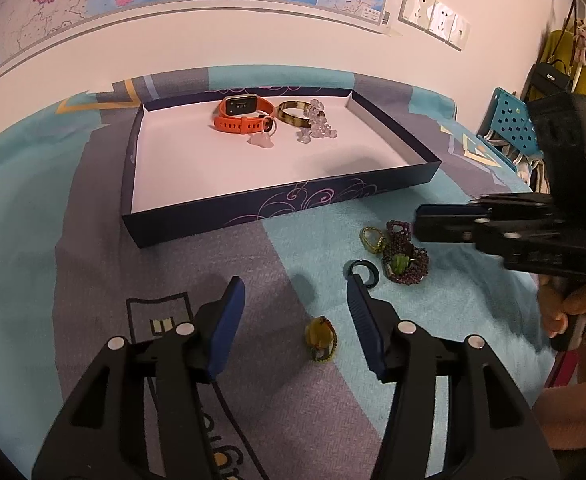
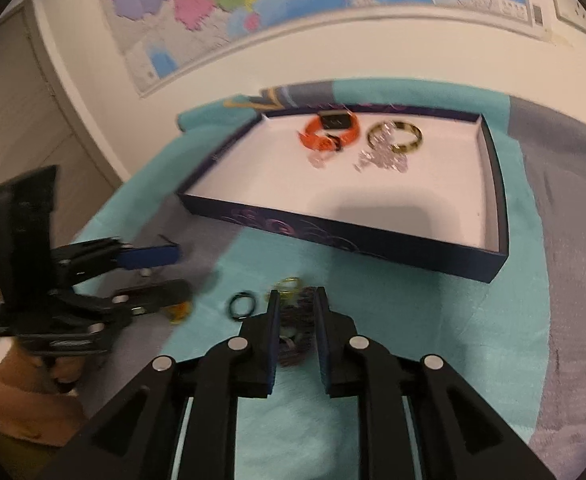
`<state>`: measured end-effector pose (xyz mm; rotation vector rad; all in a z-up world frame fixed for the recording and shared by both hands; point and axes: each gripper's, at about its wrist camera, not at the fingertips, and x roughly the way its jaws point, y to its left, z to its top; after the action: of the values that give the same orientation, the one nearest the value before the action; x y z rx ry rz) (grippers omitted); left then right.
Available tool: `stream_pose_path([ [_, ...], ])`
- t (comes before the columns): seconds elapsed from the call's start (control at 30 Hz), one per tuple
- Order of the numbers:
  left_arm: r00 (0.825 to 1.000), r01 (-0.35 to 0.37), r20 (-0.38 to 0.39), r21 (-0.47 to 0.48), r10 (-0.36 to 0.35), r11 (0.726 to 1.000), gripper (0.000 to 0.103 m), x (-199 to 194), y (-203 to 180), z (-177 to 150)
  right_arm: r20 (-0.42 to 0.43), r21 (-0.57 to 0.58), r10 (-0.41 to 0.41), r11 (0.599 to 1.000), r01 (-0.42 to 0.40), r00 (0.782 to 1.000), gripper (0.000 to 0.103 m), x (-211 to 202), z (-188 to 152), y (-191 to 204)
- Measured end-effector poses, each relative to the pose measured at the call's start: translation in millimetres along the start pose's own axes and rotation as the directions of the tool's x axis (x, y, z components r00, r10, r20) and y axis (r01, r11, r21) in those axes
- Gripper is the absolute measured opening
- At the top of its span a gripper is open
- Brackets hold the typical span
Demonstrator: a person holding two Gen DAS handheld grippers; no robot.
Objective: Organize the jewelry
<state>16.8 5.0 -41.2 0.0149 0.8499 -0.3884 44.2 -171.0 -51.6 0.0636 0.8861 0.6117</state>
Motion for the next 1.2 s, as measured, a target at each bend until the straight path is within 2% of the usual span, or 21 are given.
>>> stream_pose_path([
  [0.1,1.000,0.001,-0.003,0.000,-0.001,1.000,0.054,-0.5,0.2,-0.9,-0.022,0.022,-0.006,1.000,0.006,1.000,0.019,11.9,1.5,-6.1],
  [0.23,1.000,-0.002,-0.004,0.001,0.002,1.000,0.055,-2.0,1.7,-2.4,-0.029,0.004,0.008,1.000,-0.008,1.000,0.011,14.4,-0.6,-1.9],
  [0.37,1.000,-0.003,-0.004,-0.011,0.003,1.000,0.055,-2.7,5.4,-3.7,0.011,0.009,0.049,0.999,-0.049,0.999,0.010,-2.5,0.0,1.5],
  [0.67,1.000,0.006,-0.002,-0.005,-0.006,1.000,0.055,-3.9,3.5,-5.7,0.112,0.010,0.152,0.988,-0.155,0.982,0.010,-46.1,8.5,10.8],
  [0.9,1.000,0.021,-0.006,0.025,-0.021,0.999,0.055,-11.0,-1.9,-12.6,0.121,0.018,0.118,0.992,-0.121,0.986,0.010,-50.8,8.7,5.6],
  [1.2,0.998,0.047,-0.040,0.093,-0.043,0.995,0.052,-14.9,-17.0,-26.4,0.079,0.060,0.028,0.998,-0.032,0.997,0.011,-40.9,-4.1,-18.6],
])
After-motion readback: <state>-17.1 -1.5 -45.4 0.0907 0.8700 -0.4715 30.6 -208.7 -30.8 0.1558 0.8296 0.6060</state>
